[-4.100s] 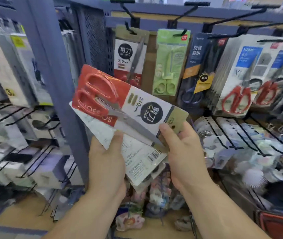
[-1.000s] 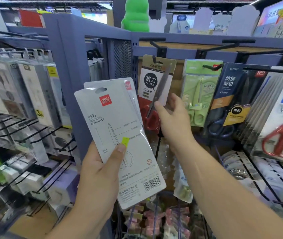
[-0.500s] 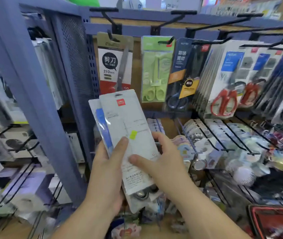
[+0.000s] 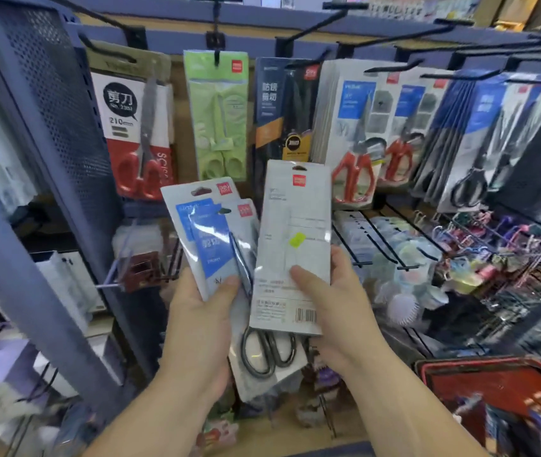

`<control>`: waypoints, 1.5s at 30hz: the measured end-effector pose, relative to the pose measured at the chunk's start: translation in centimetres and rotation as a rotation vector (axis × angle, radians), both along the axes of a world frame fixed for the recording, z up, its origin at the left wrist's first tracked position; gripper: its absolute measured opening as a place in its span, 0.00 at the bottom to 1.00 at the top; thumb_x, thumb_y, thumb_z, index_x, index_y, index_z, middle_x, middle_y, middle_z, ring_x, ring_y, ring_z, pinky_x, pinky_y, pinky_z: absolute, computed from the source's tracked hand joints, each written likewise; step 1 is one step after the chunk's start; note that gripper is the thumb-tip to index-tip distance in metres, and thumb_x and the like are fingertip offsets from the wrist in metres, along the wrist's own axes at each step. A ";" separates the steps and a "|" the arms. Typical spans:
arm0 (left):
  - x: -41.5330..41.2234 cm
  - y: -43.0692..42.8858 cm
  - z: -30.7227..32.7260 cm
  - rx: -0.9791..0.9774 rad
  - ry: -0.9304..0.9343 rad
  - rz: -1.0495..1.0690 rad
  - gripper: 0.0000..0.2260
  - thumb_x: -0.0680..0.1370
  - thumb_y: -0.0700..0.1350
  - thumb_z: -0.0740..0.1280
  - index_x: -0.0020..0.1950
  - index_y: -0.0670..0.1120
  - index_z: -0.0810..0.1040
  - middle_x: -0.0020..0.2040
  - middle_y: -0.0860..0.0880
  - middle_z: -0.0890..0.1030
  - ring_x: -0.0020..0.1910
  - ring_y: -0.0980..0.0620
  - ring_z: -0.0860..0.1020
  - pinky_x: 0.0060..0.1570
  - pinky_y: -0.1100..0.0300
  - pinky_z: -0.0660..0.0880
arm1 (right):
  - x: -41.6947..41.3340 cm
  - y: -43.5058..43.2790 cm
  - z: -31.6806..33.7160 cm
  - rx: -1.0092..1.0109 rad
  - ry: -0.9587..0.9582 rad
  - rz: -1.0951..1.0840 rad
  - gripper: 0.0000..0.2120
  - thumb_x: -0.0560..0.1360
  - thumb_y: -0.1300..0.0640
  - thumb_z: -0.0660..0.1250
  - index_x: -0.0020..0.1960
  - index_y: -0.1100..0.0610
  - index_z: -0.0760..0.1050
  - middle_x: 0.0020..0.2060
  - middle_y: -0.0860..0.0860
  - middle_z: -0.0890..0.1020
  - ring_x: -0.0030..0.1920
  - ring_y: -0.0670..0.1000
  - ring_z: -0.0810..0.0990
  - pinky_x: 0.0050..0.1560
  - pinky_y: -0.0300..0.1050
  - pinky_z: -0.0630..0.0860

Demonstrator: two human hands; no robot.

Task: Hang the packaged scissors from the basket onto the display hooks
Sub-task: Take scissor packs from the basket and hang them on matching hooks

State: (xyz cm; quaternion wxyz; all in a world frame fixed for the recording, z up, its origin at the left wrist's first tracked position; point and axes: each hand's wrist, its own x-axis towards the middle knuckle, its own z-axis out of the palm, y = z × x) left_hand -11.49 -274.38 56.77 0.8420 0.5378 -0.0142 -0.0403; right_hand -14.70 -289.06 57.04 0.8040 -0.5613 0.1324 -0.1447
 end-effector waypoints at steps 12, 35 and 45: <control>-2.4 -12.2 -0.5 0.132 -0.055 0.098 0.15 0.85 0.35 0.64 0.63 0.54 0.81 0.56 0.50 0.88 0.57 0.45 0.86 0.59 0.45 0.81 | -3.1 -11.4 -0.6 -0.601 0.032 0.034 0.06 0.82 0.58 0.65 0.53 0.47 0.71 0.44 0.42 0.81 0.43 0.40 0.79 0.41 0.36 0.74; -7.6 -23.8 1.3 0.137 -0.101 0.021 0.12 0.86 0.37 0.61 0.67 0.48 0.78 0.58 0.46 0.88 0.58 0.43 0.86 0.61 0.40 0.81 | -5.7 -24.2 -3.2 -0.122 -0.009 0.127 0.21 0.72 0.59 0.80 0.61 0.55 0.76 0.52 0.54 0.88 0.53 0.57 0.88 0.59 0.61 0.83; -6.2 -26.2 3.6 0.228 -0.181 0.074 0.11 0.86 0.40 0.64 0.63 0.52 0.81 0.57 0.52 0.88 0.58 0.49 0.86 0.65 0.43 0.78 | -5.6 -32.0 0.3 -0.410 -0.212 -0.061 0.08 0.82 0.54 0.71 0.60 0.47 0.75 0.56 0.49 0.85 0.59 0.53 0.84 0.66 0.64 0.77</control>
